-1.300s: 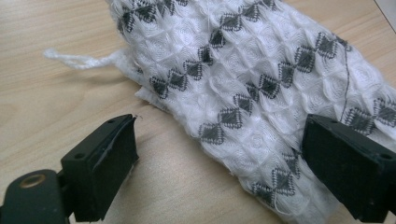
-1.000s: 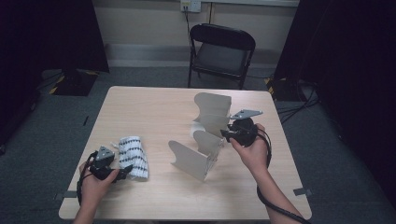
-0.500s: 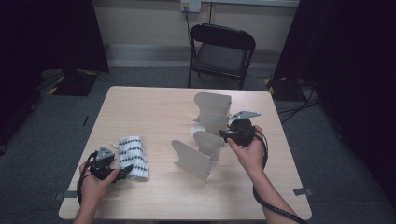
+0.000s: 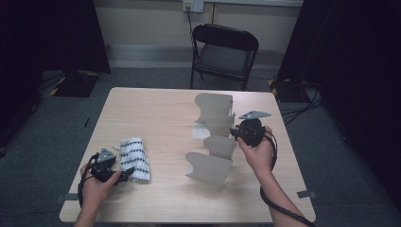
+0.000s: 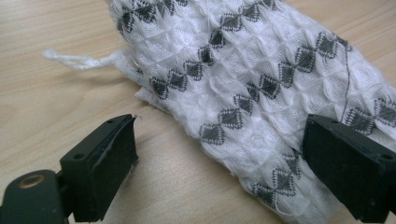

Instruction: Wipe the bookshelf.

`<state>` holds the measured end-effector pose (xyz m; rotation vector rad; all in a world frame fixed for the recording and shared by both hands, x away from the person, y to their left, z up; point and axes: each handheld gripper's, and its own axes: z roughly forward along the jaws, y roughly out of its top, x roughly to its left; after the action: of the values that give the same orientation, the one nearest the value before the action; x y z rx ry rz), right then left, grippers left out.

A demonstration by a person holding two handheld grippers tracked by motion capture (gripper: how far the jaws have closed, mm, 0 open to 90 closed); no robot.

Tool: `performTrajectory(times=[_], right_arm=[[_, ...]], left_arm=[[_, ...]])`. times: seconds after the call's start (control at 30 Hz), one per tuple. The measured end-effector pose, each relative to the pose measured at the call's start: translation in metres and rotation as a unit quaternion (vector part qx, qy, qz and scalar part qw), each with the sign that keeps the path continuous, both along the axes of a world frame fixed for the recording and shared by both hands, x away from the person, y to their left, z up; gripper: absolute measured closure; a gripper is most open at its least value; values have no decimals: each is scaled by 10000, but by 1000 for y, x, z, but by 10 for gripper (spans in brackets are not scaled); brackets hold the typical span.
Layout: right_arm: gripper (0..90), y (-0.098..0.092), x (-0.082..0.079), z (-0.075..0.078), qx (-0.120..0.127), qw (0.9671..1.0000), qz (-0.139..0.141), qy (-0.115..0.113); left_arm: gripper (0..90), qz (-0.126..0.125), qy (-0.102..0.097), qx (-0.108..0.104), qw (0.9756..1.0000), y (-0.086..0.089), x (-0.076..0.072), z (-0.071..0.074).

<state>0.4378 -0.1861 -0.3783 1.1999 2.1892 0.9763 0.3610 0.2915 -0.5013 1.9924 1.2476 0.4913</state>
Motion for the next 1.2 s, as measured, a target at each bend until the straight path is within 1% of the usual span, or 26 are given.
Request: performTrajectory(times=[0.13, 0.2, 0.3, 0.37, 0.5, 0.57, 0.63, 0.73, 0.8, 0.83, 0.87, 0.93, 1.0, 1.07, 1.1, 1.2], right_arm=[[732, -3, -1, 0, 79, 9999, -86, -25], [752, -4, -1, -1, 51, 9999, -150, -69], [793, -6, 0, 0, 94, 9997, -207, -42], [814, -9, 1, 0, 208, 9995, -221, 1], [808, -13, 3, -1, 326, 9993, -206, 28], [801, -11, 3, 0, 269, 9994, -198, 21], [798, -11, 3, 1, 338, 9992, -214, 72], [802, -9, 4, 2, 338, 9991, -225, 114], [816, -8, 3, 3, 267, 9992, -260, 108], [823, -9, 4, 3, 293, 9992, -250, 116], [832, -10, 5, 4, 363, 9988, -299, 148], [849, -12, 5, 6, 411, 9984, -357, 126], [854, -14, 5, 8, 580, 9972, -445, 144], [856, -16, 7, 10, 709, 9963, -459, 133], [856, -16, 7, 12, 734, 9962, -445, 132], [857, -12, 6, 22, 717, 9967, -387, -5]], left_arm=[[100, -2, 0, 3, 10000, 0, 0, 0], [100, -1, 0, 2, 10000, 0, 0, 0], [100, -1, 0, 1, 10000, 0, 0, 0], [100, -2, 0, 0, 10000, 0, 0, 0], [98, -3, 4, -11, 10000, 0, 0, 0], [97, -3, 3, -6, 10000, 0, 0, 0], [97, -2, 2, -6, 10000, 0, 0, 0], [97, -4, 5, -7, 10000, 0, 0, 0], [97, 2, -6, -10, 10000, 0, 0, 0], [97, -4, 4, -9, 10000, 0, 0, 0], [97, 2, -7, -9, 10000, 0, 0, 0], [96, 14, -1, -23, 10000, 0, 1, 0], [96, 13, 0, -24, 10000, 0, 1, 0], [96, 14, -2, -26, 10000, 0, 1, 0], [96, 13, -1, -26, 10000, 0, 1, 0], [95, 14, -2, -25, 10000, 0, 1, 0]])
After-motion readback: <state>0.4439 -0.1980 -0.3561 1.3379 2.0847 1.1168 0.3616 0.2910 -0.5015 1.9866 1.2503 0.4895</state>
